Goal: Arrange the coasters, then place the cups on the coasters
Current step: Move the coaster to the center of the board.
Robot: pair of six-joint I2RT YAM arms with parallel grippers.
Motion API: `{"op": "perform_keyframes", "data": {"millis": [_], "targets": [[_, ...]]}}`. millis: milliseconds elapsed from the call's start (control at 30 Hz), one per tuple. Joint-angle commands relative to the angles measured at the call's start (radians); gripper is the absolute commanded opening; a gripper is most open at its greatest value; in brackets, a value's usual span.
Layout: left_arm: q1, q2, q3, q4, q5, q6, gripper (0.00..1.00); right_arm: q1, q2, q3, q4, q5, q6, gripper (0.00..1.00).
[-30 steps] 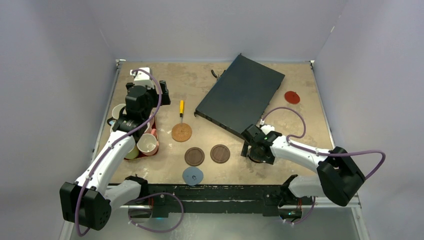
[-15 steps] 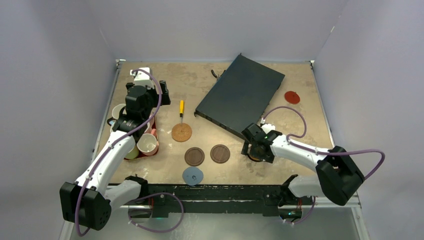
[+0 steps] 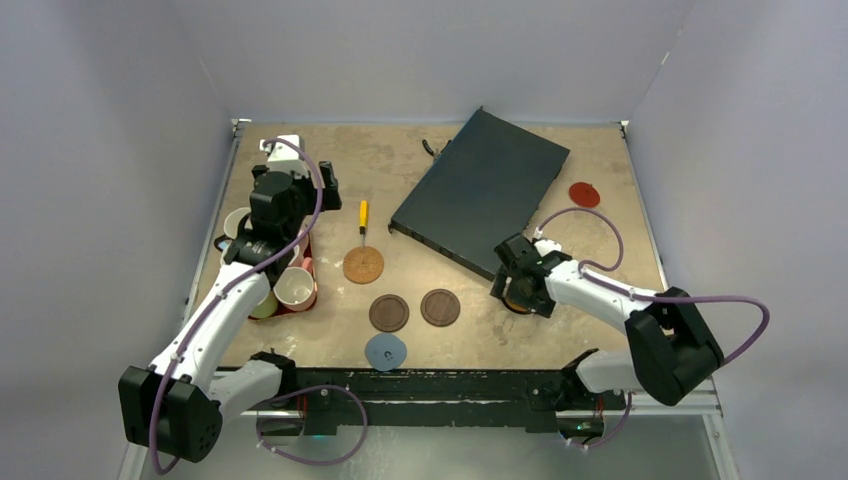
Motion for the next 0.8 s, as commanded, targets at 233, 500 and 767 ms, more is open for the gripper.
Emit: {"op": "perform_keyframes", "data": {"millis": [233,500,767], "targets": [[-0.02,-0.044,-0.001,0.041,0.023,-0.019,0.99,-0.125,0.063,0.0,0.002,-0.003,-0.073,0.92],[-0.023,-0.049,0.002,0.038,0.023,-0.019,0.99,-0.188,0.162,0.051,0.031,-0.013,-0.12,0.93],[-0.028,-0.059,0.002,0.038,0.021,-0.019,0.99,-0.271,0.199,0.105,0.037,0.003,-0.174,0.94]]}}
